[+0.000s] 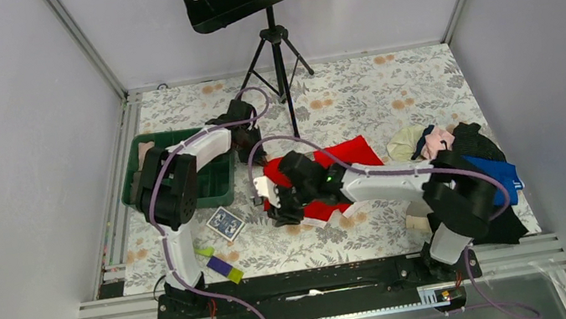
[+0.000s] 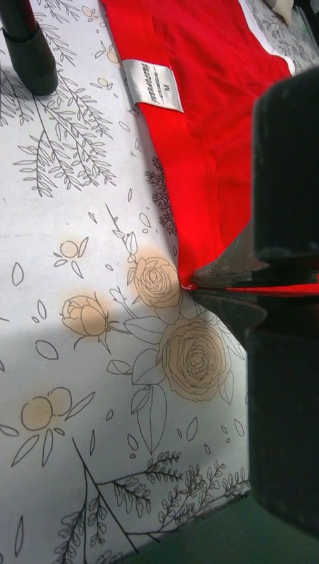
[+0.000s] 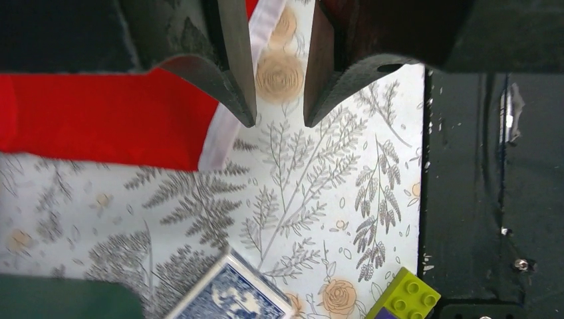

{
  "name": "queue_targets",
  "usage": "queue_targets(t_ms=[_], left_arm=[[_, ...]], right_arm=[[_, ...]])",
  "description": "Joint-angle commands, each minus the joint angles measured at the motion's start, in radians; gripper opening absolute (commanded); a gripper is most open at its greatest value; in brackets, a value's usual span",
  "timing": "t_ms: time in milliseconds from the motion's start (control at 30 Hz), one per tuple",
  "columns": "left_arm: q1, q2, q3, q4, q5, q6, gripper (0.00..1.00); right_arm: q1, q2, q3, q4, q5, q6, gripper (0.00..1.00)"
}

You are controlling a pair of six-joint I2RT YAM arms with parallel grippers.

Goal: Roll the underwear
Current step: Flatten out the underwear at the center of the board.

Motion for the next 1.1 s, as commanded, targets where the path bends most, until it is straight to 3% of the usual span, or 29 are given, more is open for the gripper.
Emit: queue_targets(t_ms=[0,500,1067], left_arm=[[0.02,-0.04,-0.023,-0.018,-0.02,0.027,0.0],[0.028,-0.094,-0.081,0.022,-0.011,0.034,0.0],[0.028,-0.076,-0.058,0.021,-0.012,0.037,0.0]], right_arm=[[0.043,0.084,0.051,0.17,-0.026,-0.091,0.39],[0.045,0.212,0.114,0.178,0.034,-0.203,0.44],[0.053,0.282,0.136,0.093,0.037,-0.232,0.41]])
